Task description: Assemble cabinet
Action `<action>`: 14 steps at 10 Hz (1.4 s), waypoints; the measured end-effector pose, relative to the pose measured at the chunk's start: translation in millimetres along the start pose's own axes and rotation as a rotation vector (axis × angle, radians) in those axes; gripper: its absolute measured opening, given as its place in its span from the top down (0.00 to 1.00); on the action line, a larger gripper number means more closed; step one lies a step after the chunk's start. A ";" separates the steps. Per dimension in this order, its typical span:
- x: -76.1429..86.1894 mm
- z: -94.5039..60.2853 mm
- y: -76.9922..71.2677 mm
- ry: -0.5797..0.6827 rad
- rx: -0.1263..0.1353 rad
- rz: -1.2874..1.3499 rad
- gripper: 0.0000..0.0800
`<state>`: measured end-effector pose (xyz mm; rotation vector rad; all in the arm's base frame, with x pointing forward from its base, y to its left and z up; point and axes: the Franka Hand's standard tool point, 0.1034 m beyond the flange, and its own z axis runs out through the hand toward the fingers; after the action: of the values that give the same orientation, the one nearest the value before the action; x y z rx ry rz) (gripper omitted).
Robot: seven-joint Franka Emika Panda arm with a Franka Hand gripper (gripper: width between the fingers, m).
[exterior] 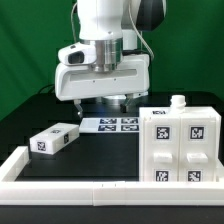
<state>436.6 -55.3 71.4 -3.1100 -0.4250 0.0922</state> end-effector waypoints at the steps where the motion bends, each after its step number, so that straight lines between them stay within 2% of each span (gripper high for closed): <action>1: 0.0 0.0 0.0 0.000 0.000 0.000 0.00; 2: -1.7 0.5 2.3 -0.001 0.000 0.006 0.00; 3: -10.8 3.4 14.1 -0.006 -0.004 0.038 0.00; 5: -41.5 13.0 45.5 0.001 -0.019 0.035 0.00; 6: -49.9 14.7 54.0 0.008 -0.026 0.052 0.00; 8: -44.4 14.3 47.5 0.009 -0.024 0.069 0.00; 10: -44.1 14.9 46.6 0.013 -0.016 0.210 0.00; 11: -44.3 15.3 52.7 0.011 -0.016 0.266 0.00; 13: -53.8 21.1 85.1 0.009 -0.015 0.383 0.00; 14: -55.6 21.5 93.4 0.015 -0.013 0.443 0.00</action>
Offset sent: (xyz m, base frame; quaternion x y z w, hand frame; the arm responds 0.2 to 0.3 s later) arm -0.0414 -0.0682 -0.0170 -0.0138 -0.0034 0.0405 0.9991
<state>406.9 -160.3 52.3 -3.1518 0.2708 0.0646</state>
